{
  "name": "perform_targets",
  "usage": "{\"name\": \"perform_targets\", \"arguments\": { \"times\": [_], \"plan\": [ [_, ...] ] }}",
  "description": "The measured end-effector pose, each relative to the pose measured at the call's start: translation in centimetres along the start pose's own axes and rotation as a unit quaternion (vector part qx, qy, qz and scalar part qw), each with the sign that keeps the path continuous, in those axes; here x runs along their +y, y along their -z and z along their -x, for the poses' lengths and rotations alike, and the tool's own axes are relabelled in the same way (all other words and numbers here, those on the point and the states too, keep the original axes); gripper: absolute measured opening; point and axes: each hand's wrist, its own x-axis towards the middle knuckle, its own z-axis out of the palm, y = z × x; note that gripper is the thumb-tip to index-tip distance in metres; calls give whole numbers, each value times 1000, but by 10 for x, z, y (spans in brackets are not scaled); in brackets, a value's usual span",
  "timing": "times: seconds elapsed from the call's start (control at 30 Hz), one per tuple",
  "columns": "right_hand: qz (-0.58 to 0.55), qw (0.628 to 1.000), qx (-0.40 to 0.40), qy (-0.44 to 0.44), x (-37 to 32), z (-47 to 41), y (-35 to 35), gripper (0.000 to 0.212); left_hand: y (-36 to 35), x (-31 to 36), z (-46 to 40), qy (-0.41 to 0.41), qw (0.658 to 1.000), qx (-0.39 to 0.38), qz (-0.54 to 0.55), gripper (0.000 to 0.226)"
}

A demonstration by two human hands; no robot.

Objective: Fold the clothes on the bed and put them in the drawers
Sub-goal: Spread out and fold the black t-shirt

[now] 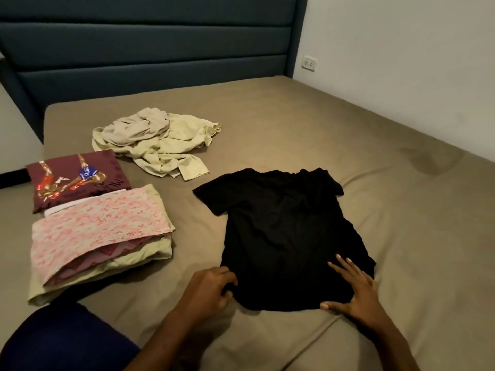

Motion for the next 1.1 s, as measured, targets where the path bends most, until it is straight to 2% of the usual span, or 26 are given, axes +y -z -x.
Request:
{"name": "perform_targets", "arguments": {
  "times": [0.1, 0.2, 0.33, 0.47, 0.53, 0.57, 0.6, 0.77, 0.97, 1.1],
  "plan": [
    [35, 999, -33, 2, 0, 12, 6, 107, 6, -4, 3, 38, 996, 65, 52, 17],
    [47, 998, -32, -6, 0, 15, 7, 100, 9, -6, 4, 59, 993, 82, 58, 18],
    [51, 998, 26, -21, -5, 10, 2, 53, 6, -5, 8, 51, 997, 32, 38, 29],
    [11, 995, 95, -37, 0, 3, 0, 50, 2, -3, 12, 34, 999, 8, 23, 29],
    [-56, 990, 116, -64, -5, 3, 2, 33, 0, -8, 14, 39, 999, 30, 20, 38],
    [-95, 986, 112, -78, -10, 4, 5, 21, -1, -10, 15, 44, 998, 42, 29, 43],
    [-133, 982, 99, -88, -15, 4, 7, 17, -1, -13, 15, 48, 997, 51, 41, 47],
    [-215, 973, 34, -81, -25, 7, 11, 19, 1, -21, 17, 51, 994, 35, 88, 56],
    [-333, 926, 69, -163, -24, 21, 4, 17, 4, -22, 27, 78, 993, 13, 91, 63],
    [-282, 942, 118, -140, -11, 33, -1, 31, 1, -26, 29, 94, 994, -19, 60, 64]
  ]
}}
